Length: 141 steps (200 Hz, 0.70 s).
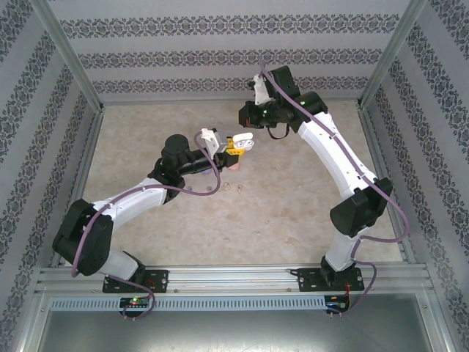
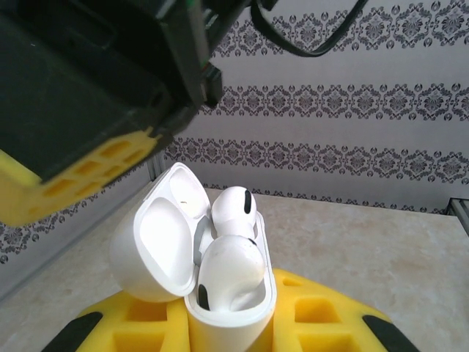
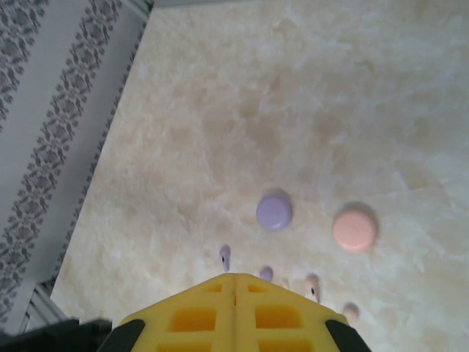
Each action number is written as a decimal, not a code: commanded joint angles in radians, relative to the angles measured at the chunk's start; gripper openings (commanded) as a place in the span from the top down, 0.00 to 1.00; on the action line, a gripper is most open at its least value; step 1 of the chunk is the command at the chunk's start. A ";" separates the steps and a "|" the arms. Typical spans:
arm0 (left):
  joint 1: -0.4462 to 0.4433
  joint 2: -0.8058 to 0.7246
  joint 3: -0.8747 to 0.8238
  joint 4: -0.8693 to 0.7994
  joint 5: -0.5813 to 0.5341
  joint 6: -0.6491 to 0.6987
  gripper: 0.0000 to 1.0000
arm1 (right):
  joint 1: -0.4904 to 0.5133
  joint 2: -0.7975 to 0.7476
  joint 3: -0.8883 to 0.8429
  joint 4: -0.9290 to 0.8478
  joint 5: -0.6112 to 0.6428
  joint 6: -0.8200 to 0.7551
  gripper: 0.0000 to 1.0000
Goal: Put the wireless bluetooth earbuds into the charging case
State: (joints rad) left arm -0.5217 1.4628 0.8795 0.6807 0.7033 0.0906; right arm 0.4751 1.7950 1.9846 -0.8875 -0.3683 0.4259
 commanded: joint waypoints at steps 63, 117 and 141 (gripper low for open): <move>0.017 0.067 0.064 0.047 -0.042 -0.065 1.00 | 0.039 -0.285 -0.304 0.016 -0.016 0.014 1.00; 0.006 0.144 0.153 -0.108 -0.024 -0.143 1.00 | -0.085 -0.506 -0.523 0.186 0.238 0.158 0.96; -0.018 0.228 0.220 -0.172 -0.032 -0.228 1.00 | -0.154 -0.594 -0.672 0.234 0.298 0.206 0.85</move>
State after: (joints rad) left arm -0.5194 1.6192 1.0302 0.6025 0.6697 -0.0319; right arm 0.3695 1.2770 1.4292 -0.7303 -0.1959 0.5476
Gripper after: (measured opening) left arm 0.215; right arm 0.103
